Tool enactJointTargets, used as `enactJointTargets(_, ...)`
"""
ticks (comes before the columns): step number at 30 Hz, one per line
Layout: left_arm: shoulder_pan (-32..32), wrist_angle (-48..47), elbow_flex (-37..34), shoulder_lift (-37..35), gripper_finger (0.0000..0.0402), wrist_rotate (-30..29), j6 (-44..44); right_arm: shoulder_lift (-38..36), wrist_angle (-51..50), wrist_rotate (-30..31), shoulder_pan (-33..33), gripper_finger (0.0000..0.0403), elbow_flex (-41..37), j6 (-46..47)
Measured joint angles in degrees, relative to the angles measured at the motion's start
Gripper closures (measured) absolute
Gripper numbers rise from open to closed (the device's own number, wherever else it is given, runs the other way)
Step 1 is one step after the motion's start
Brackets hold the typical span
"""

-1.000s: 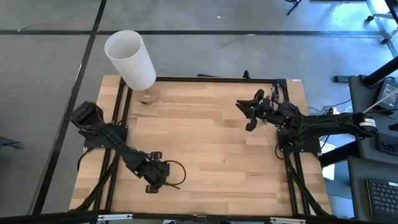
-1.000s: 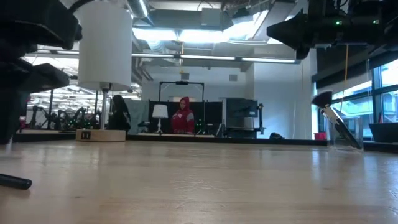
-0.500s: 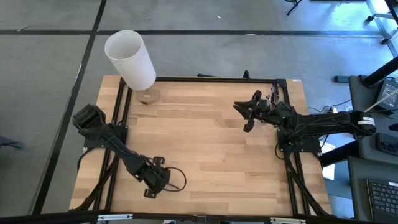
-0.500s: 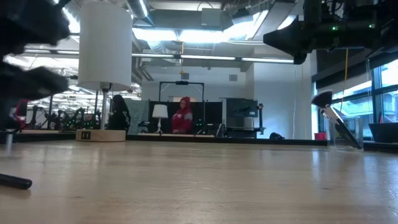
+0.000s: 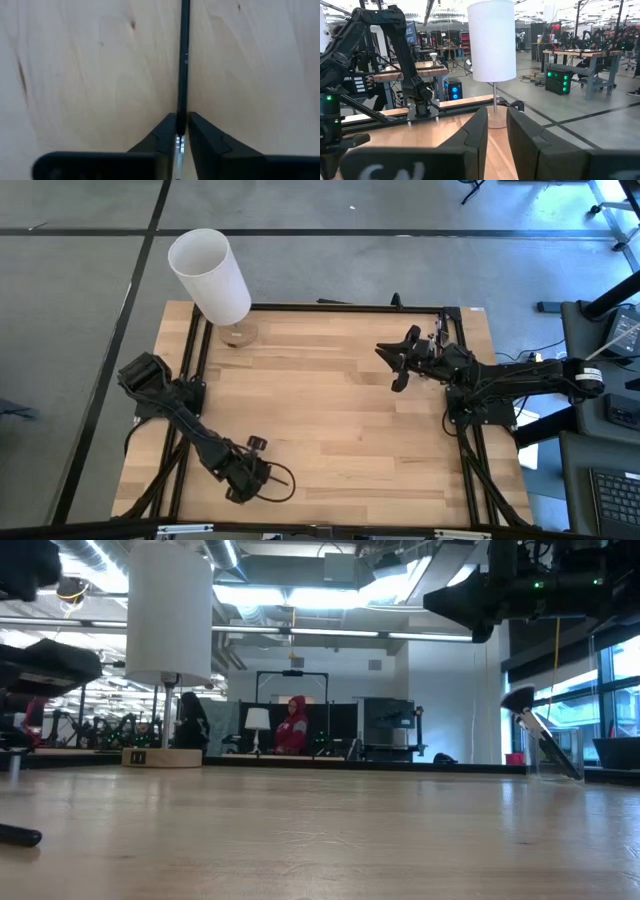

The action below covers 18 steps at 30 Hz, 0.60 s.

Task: Sort items
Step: Put the lip brush into the top section of the transparent organizer

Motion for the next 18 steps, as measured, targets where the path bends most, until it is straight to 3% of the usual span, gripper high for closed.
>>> enactJointTargets(5, -0.17, -0.71, -0.05, 0.12, 0.0385, -5.05, 7.06, 0.00, 0.00, 0.00, 0.00, 0.0331, 0.00, 1.32)
enactJointTargets(12, -0.05, -2.49, 1.04, 0.52, 0.0376, -11.05, 18.60, 0.09, -0.33, -0.02, 0.00, 0.0331, 0.00, 3.27)
enactJointTargets(16, 0.77, -6.56, 4.39, 1.06, 0.0377, -21.72, 27.90, 1.57, -0.74, -0.97, 0.00, 0.0331, 0.00, 9.70)
enactJointTargets(18, 1.39, -6.75, 7.13, 0.79, 0.0380, -28.17, 32.09, 3.13, -1.15, -4.99, -0.47, 0.0331, 0.00, 13.65)
